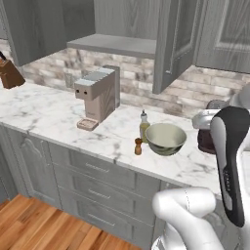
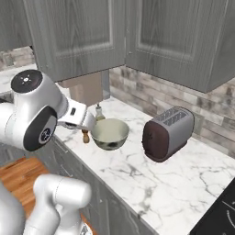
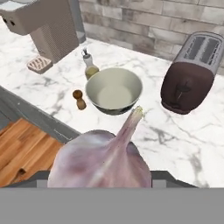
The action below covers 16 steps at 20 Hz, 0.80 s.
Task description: Retrieve the bottle and the shaker from the cabinet and place them next to the mixing bowl on the counter. Then add garlic from the fridge to the mixing bowl.
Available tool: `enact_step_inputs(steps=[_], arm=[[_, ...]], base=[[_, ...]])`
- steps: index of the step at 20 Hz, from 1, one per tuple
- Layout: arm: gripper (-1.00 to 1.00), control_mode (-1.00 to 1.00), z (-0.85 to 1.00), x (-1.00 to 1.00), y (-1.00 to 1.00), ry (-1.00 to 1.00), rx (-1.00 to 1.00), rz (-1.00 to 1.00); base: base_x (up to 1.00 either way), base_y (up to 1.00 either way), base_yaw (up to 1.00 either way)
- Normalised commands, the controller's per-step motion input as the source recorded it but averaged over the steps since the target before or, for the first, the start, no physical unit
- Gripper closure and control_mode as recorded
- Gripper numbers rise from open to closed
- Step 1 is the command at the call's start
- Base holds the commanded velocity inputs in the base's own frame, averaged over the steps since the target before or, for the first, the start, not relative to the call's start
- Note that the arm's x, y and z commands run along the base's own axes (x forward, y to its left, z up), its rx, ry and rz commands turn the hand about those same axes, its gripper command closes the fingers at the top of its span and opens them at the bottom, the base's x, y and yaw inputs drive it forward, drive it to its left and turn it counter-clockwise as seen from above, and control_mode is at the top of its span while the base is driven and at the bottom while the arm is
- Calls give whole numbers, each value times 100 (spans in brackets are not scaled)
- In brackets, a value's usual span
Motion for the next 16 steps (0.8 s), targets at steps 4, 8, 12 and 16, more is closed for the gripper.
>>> enact_step_inputs(steps=[4, 8, 12, 16], arm=[[100, -100, -66, 100, 0, 0, 0, 20], [100, -100, -97, 100, 0, 2, -3, 13], [100, -100, -72, 97, 0, 1, -11, 5], [100, -100, -26, 87, -13, 4, -8, 0]], base=[[0, 0, 0], [0, 0, 0], [0, 0, 0], [0, 0, 0]])
